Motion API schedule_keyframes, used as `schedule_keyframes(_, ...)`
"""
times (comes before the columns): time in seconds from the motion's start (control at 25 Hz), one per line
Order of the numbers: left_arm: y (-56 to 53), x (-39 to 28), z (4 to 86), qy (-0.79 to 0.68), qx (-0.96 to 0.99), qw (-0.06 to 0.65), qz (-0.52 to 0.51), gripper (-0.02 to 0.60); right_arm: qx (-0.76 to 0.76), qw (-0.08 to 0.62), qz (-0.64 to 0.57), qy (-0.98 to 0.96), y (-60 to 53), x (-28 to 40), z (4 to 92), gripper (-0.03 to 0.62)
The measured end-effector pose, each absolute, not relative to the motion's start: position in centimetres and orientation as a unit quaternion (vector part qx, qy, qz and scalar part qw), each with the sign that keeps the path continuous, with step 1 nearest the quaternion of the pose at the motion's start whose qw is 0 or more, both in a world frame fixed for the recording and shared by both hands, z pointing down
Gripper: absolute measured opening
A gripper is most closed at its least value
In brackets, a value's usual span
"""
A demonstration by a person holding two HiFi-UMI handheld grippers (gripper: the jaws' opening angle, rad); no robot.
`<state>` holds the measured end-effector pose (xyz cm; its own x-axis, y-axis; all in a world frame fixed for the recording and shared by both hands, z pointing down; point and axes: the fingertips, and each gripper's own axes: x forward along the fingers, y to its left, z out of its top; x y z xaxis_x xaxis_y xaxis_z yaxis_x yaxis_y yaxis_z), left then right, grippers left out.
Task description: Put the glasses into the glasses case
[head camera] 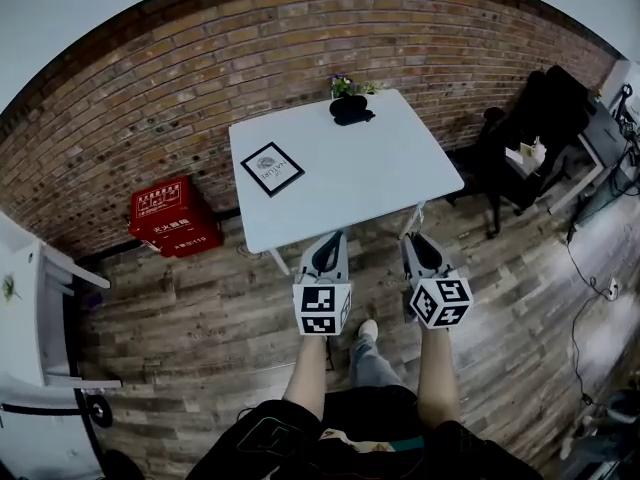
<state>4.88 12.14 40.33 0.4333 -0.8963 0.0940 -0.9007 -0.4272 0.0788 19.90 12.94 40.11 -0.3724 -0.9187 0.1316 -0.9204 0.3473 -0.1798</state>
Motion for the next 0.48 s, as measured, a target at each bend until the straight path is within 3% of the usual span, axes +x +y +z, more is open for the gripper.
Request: schedule_keyframes(0.48, 1.1, 11.1, 46.6, -0.526, 0.842, 0.100, 0.071, 0.008, 0.575, 0.018, 0.170, -0.800, 2.3, 26.8, 46.1, 0.072)
